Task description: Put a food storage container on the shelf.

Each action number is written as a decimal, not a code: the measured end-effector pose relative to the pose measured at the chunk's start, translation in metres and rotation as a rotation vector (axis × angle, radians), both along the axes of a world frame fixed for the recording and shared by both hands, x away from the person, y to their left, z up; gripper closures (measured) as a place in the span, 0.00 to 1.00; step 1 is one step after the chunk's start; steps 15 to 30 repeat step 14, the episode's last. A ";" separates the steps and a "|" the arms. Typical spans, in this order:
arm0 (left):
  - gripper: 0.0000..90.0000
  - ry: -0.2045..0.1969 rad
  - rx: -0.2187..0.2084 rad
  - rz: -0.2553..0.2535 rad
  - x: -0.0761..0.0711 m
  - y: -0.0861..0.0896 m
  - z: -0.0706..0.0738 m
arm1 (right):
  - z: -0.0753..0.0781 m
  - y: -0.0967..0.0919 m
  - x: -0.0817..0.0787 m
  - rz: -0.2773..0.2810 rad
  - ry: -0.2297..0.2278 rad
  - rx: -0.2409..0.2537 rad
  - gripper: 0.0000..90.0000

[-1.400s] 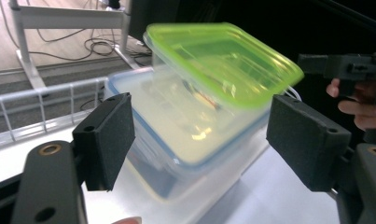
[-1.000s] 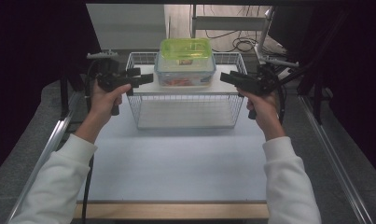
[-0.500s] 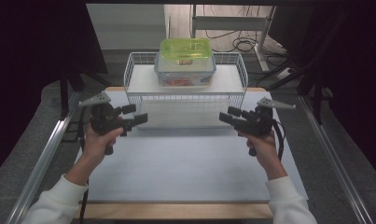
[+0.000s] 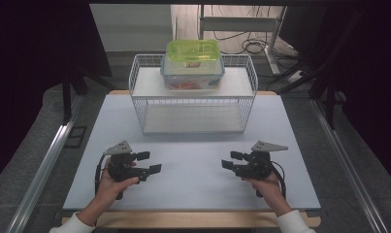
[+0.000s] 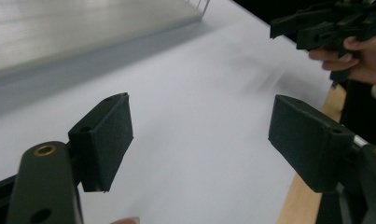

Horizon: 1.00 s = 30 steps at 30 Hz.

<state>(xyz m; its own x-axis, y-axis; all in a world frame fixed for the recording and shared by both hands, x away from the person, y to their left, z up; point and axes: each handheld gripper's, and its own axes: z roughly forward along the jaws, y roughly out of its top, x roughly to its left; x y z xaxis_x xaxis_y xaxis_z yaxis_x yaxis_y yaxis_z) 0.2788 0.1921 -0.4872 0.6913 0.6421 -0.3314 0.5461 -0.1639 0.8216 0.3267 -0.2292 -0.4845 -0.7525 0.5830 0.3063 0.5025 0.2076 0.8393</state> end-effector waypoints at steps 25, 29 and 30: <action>0.24 0.006 0.016 0.013 0.003 0.003 -0.007 | -0.007 -0.001 -0.007 -0.009 -0.058 0.008 0.34; 0.24 0.006 0.016 0.013 0.003 0.003 -0.007 | -0.007 -0.001 -0.007 -0.009 -0.058 0.008 0.34; 0.24 0.006 0.016 0.013 0.003 0.003 -0.007 | -0.007 -0.001 -0.007 -0.009 -0.058 0.008 0.34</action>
